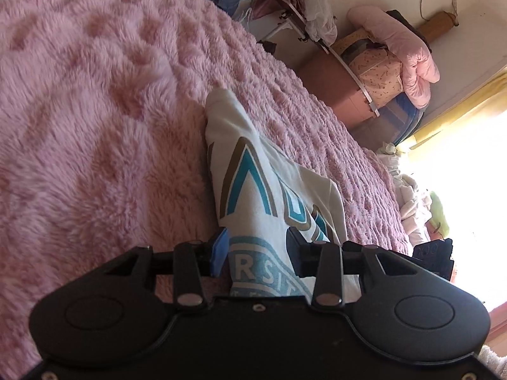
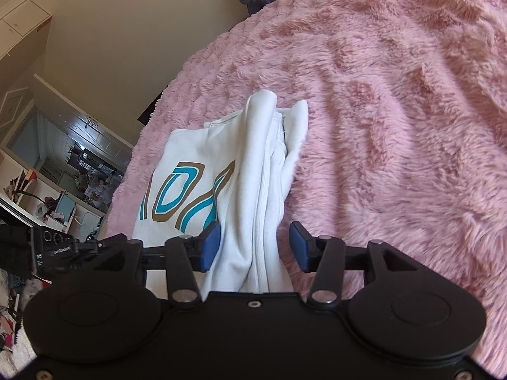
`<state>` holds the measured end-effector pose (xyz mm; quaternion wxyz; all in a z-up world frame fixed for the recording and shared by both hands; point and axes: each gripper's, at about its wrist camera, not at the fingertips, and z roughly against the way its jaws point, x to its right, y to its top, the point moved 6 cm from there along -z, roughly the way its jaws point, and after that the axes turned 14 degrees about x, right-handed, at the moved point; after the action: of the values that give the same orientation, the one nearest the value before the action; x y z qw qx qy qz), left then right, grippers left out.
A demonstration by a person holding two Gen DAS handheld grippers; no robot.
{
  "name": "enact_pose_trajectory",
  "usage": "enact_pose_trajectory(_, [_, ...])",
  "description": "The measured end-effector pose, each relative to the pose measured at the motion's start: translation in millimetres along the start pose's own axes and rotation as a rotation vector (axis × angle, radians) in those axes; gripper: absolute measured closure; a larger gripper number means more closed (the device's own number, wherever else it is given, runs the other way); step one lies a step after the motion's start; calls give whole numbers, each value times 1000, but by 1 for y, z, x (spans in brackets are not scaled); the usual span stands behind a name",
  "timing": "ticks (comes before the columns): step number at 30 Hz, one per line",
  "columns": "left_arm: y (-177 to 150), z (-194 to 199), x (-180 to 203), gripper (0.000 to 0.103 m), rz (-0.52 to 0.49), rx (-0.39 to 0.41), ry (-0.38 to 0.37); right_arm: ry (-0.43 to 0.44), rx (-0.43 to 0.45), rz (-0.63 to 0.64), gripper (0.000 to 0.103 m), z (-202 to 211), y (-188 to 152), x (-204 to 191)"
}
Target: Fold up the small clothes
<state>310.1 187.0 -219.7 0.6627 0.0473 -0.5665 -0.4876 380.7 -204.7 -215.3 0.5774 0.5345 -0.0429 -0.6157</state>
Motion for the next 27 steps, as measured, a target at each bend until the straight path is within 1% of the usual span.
enact_pose_trajectory(1, [0, 8, 11, 62, -30, 13, 0, -20, 11, 25, 55, 3, 4, -3])
enact_pose_trajectory(2, [-3, 14, 26, 61, -65, 21, -3, -51, 47, 74, 55, 7, 12, -8])
enact_pose_trajectory(4, [-12, 19, 52, 61, -149, 29, 29, -61, 114, 137, 55, 12, 28, -19])
enact_pose_trajectory(5, [-21, 20, 66, 60, -205, 24, 67, -58, 140, 156, 55, 12, 35, -23])
enact_pose_trajectory(6, [-27, 13, 81, 60, -255, 18, 113, -79, 163, 186, 55, 10, 45, -26])
enact_pose_trajectory(8, [-46, 10, 95, 59, -336, 6, 206, -133, 158, 242, 55, 0, 58, -25])
enact_pose_trajectory(10, [-64, 7, 102, 59, -378, -2, 268, -195, 146, 311, 55, -15, 70, -24])
enact_pose_trajectory(12, [-80, 1, 105, 58, -383, -17, 285, -228, 128, 363, 55, -26, 75, -22])
enact_pose_trajectory(13, [-89, 2, 103, 58, -375, -28, 282, -235, 117, 375, 55, -30, 77, -22])
enact_pose_trajectory(16, [-102, -10, 101, 57, -353, -63, 299, -238, 85, 386, 56, -44, 77, -22])
enact_pose_trajectory(17, [-105, -13, 100, 56, -351, -64, 306, -242, 75, 389, 66, -47, 76, -22])
enact_pose_trajectory(18, [-108, -15, 99, 56, -354, -62, 313, -243, 66, 389, 79, -50, 75, -21])
enact_pose_trajectory(19, [-110, -17, 98, 56, -354, -66, 317, -238, 48, 387, 97, -53, 72, -22])
enact_pose_trajectory(22, [-109, -18, 98, 55, -335, -62, 326, -255, 58, 391, 97, -57, 70, -23])
enact_pose_trajectory(27, [-106, -23, 100, 54, -338, -67, 337, -239, 106, 384, 98, -48, 82, -34])
